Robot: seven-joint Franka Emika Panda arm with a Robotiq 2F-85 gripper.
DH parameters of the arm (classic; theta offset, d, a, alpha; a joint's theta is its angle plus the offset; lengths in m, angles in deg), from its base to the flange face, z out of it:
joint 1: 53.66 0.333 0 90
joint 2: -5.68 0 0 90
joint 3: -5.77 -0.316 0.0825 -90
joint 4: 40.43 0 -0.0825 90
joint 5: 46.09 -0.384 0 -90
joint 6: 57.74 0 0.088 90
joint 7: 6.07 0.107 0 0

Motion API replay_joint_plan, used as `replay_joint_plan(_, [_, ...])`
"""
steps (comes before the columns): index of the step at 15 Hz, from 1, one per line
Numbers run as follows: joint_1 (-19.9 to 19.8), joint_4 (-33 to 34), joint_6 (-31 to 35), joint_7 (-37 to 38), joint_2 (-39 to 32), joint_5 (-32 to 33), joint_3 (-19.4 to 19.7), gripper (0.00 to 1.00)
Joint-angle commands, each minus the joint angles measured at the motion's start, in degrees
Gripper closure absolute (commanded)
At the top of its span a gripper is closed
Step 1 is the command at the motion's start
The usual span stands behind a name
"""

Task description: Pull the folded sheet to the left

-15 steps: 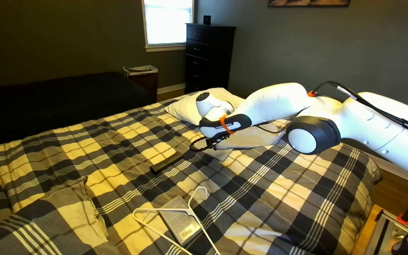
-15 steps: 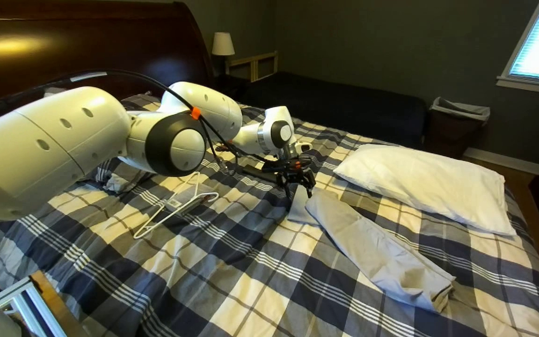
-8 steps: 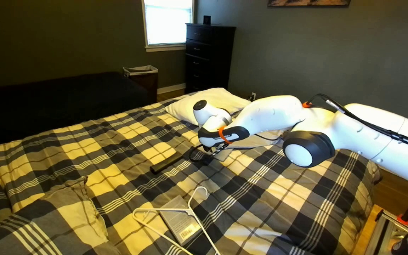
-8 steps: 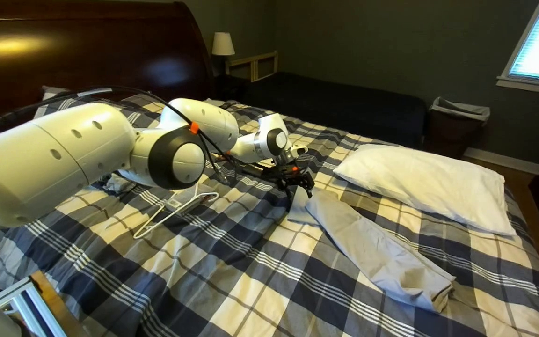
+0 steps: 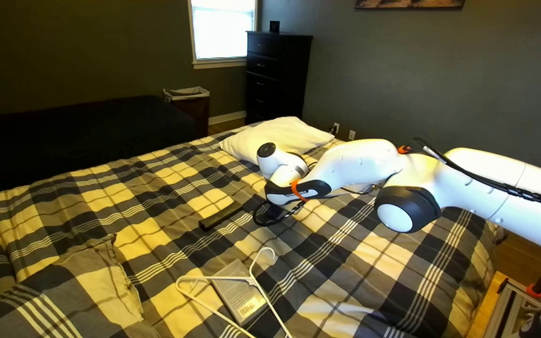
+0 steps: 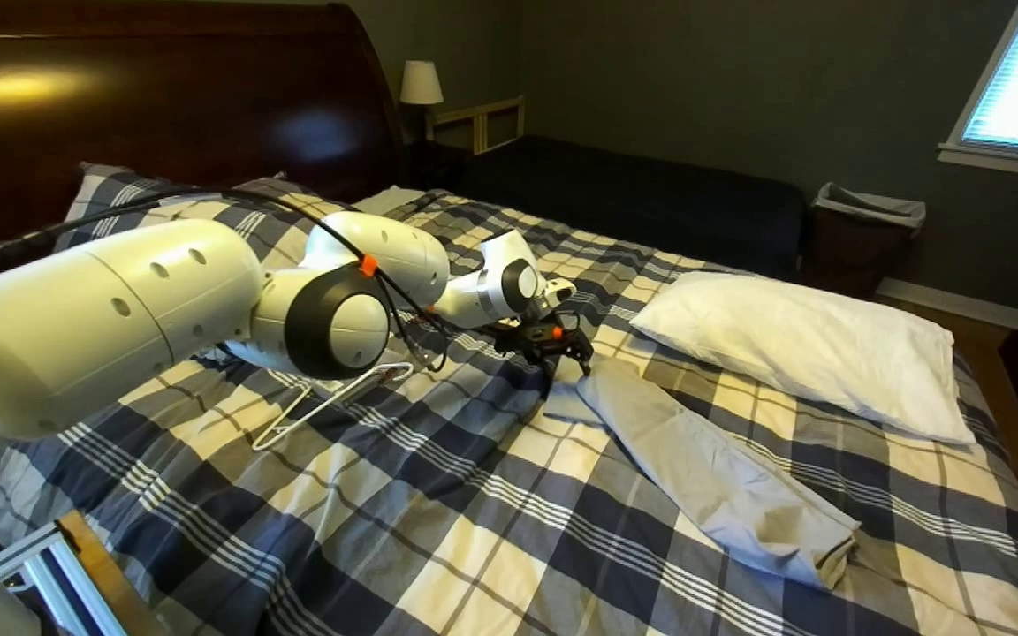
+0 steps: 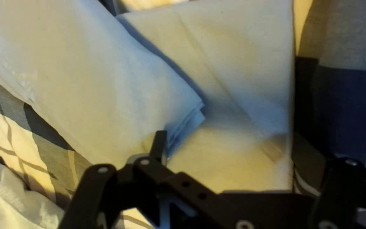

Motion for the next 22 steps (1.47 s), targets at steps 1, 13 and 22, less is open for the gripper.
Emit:
replay_joint_plan(1, [0.79, -1.05, 2.16, 1.44, 0.00, 1.84, 1.15, 0.00])
replay_joint_plan(13, [3.40, -2.79, 1.32, 1.74, 0.00, 4.58, 2.05, 0.00])
replay_joint_plan(22, [1.10, 0.85, 0.53, 0.87, -0.42, 3.65, 1.94, 0.00])
